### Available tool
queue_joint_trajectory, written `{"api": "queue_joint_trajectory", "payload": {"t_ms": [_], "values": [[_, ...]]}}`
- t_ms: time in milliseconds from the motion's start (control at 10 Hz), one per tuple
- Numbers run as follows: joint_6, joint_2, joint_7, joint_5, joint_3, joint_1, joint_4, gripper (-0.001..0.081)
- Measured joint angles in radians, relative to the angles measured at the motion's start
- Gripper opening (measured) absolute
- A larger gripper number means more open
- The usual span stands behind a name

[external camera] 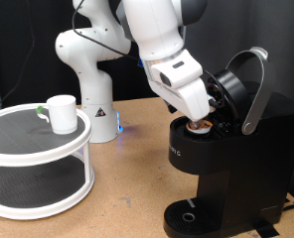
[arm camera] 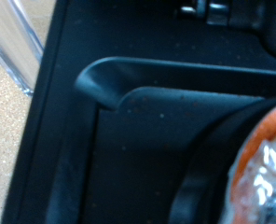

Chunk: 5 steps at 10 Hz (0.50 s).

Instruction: Make a cup of coffee with the keurig machine

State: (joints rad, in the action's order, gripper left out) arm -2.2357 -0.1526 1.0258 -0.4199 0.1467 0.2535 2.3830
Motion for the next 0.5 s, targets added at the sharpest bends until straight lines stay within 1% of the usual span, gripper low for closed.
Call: {"api": "queue_joint_trajectory", "payload": {"t_ms": [300,400,500], "values": [[-0.001,0.002,-0.008,0.007,-0.002,0.0,-0.003,0.0808],[-0.033,0.002,-0.008,-0.006,-0.004,0.002,0.005,0.0808],[-0.092,0.0,-0.001,-0.046,-0.007,0.008,0.021,0.0808]]}}
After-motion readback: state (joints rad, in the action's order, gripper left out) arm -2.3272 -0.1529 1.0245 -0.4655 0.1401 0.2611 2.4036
